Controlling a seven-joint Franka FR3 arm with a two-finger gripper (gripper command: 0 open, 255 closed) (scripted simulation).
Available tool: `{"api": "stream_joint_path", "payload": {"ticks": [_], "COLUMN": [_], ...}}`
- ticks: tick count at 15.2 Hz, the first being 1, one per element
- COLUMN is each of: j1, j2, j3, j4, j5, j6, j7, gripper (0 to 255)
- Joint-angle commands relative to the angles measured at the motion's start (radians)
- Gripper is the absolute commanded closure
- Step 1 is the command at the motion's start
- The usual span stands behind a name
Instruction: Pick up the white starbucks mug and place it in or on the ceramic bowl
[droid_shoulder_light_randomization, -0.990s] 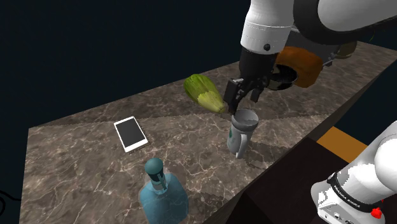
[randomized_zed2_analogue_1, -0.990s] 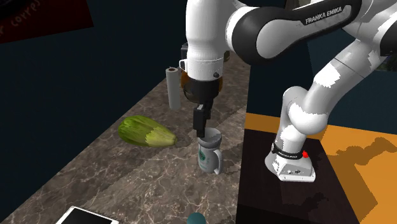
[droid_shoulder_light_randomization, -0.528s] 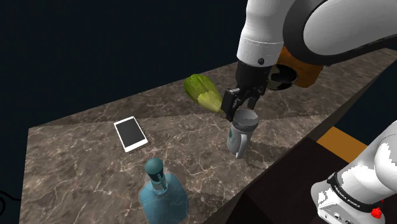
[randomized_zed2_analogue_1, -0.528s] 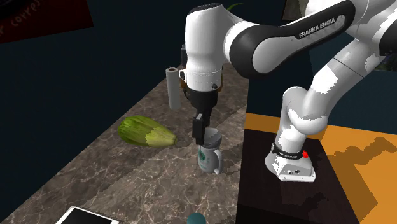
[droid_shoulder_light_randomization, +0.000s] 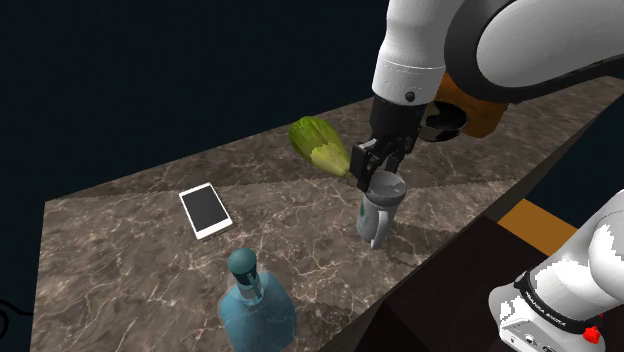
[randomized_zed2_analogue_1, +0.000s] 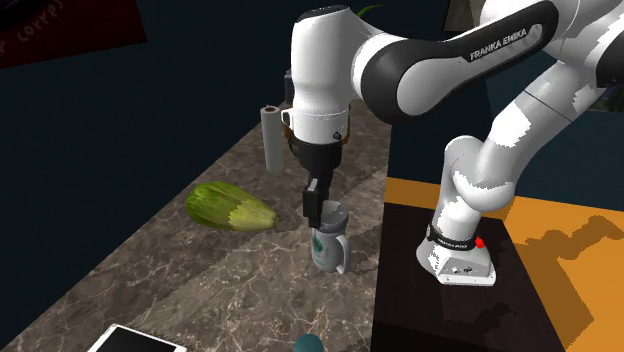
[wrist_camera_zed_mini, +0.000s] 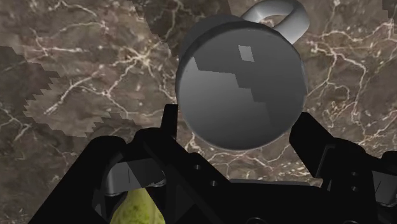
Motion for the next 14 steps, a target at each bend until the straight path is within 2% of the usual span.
{"api": "stream_joint_path", "payload": {"ticks": [1,7,14], "j1": [0.000,0.000,-0.004], "j2": [0.001,0.001,-0.008], "j3": [0.000,0.000,-0.017], "j4": [-0.001,-0.001,0.085], "j5": [0.000,0.000,-0.010], "j6": [0.000,0.000,-0.095], "j7": [0.000,0.000,0.004], "gripper": [255,255,255]}}
